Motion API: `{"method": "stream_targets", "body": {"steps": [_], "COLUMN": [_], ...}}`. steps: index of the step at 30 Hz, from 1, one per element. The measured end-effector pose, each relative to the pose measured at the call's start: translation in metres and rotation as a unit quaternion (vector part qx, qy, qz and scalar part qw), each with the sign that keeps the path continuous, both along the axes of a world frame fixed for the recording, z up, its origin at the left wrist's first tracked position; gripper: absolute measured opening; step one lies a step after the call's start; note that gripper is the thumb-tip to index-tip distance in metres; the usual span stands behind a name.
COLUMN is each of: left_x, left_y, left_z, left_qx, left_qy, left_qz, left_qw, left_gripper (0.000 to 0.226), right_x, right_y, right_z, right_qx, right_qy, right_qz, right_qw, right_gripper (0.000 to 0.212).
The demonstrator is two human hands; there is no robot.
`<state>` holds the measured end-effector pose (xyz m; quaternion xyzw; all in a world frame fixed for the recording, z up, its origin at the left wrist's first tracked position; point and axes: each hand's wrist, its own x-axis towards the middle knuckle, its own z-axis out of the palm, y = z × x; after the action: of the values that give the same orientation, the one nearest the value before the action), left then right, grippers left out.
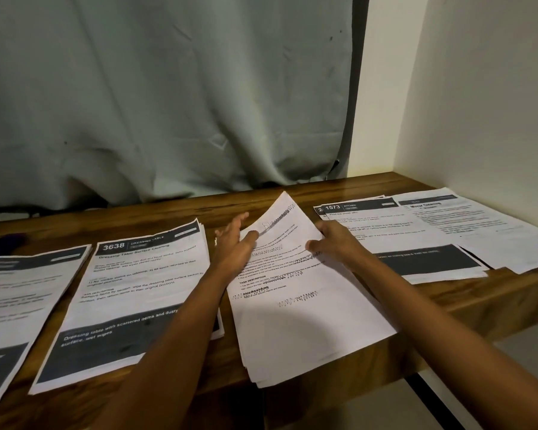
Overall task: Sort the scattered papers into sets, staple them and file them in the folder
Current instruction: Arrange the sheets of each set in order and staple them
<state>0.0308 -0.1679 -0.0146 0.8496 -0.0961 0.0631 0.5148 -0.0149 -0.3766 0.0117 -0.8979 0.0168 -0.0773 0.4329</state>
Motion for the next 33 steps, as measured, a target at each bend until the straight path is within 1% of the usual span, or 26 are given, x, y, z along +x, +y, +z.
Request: {"method": "stream_targets", "body": {"steps": [2,5,8,9,11,12,13,14,16,17,18,19,20,21,23,24,25,28,29,31,33], "left_x": [-0.004,-0.006,-0.006,-0.005,-0.003,-0.001,0.001,0.001,0.003,0.003,0.004,0.005,0.008,0.009,0.015,0.016,0.018,0.019,0.020,0.020,0.021], "left_y": [-0.001,0.000,0.003,0.003,0.004,0.004,0.005,0.006,0.005,0.005,0.006,0.006,0.006,0.007,0.008,0.008,0.009,0.009,0.008,0.007,0.007], "left_z": [0.003,0.005,0.002,0.001,-0.001,-0.002,-0.002,-0.002,-0.003,-0.003,-0.004,-0.005,-0.007,-0.008,-0.010,-0.010,-0.011,-0.011,-0.012,-0.013,-0.014], "left_qx": [0.008,0.025,0.040,0.036,0.018,-0.001,-0.021,-0.035,-0.038,-0.032,-0.033,-0.044,-0.056,-0.069,-0.081,-0.082,-0.083,-0.079,-0.080,-0.076,-0.074], "left_qy": [-0.011,-0.070,-0.132,-0.136,-0.116,-0.094,-0.069,-0.047,-0.024,-0.025,-0.030,-0.033,-0.033,-0.033,-0.023,-0.021,-0.018,-0.023,-0.026,-0.032,-0.034], "left_qz": [0.006,-0.011,-0.038,-0.047,-0.049,-0.042,-0.032,-0.025,-0.012,-0.008,-0.008,-0.016,-0.023,-0.028,-0.024,-0.024,-0.027,-0.040,-0.039,-0.034,-0.029], "left_qw": [1.000,0.997,0.990,0.989,0.992,0.995,0.997,0.998,0.999,0.999,0.999,0.998,0.998,0.997,0.996,0.996,0.996,0.996,0.996,0.996,0.996], "left_gripper": [0.054,0.063,0.074,0.073,0.061,0.058,0.057,0.055,0.044,0.040,0.039,0.041,0.043,0.045,0.045,0.041,0.035,0.015,0.012,0.011,0.012], "right_x": [-0.003,-0.009,-0.015,-0.016,-0.016,-0.017,-0.018,-0.018,-0.018,-0.014,-0.005,0.003,0.010,0.017,0.027,0.030,0.030,0.032,0.030,0.031,0.031], "right_y": [0.001,0.003,0.004,0.004,0.004,0.002,0.000,-0.002,-0.006,-0.009,-0.015,-0.019,-0.022,-0.025,-0.026,-0.026,-0.025,-0.026,-0.026,-0.026,-0.025], "right_z": [-0.005,-0.014,-0.015,-0.014,-0.015,-0.014,-0.011,-0.007,0.003,0.006,0.007,0.007,0.006,0.004,0.000,-0.002,-0.004,-0.015,-0.017,-0.018,-0.018], "right_qx": [-0.019,-0.019,-0.084,-0.104,-0.125,-0.114,-0.083,-0.038,0.075,0.128,0.155,0.150,0.127,0.095,0.046,0.038,0.040,0.116,0.129,0.127,0.114], "right_qy": [-0.032,-0.058,-0.122,-0.137,-0.145,-0.130,-0.106,-0.083,-0.057,-0.052,-0.050,-0.046,-0.037,-0.026,-0.007,-0.003,-0.001,0.007,0.010,0.010,0.005], "right_qz": [-0.003,0.015,0.050,0.060,0.077,0.090,0.106,0.123,0.117,0.085,0.041,0.001,-0.025,-0.031,-0.009,-0.001,-0.002,-0.008,-0.005,-0.005,-0.005], "right_qw": [0.999,0.998,0.988,0.983,0.978,0.981,0.985,0.988,0.989,0.987,0.986,0.988,0.991,0.995,0.999,0.999,0.999,0.993,0.992,0.992,0.993], "right_gripper": [0.016,0.029,0.032,0.031,0.027,0.022,0.016,0.016,0.027,0.037,0.048,0.054,0.053,0.044,0.019,0.011,0.009,0.027,0.031,0.034,0.032]}}
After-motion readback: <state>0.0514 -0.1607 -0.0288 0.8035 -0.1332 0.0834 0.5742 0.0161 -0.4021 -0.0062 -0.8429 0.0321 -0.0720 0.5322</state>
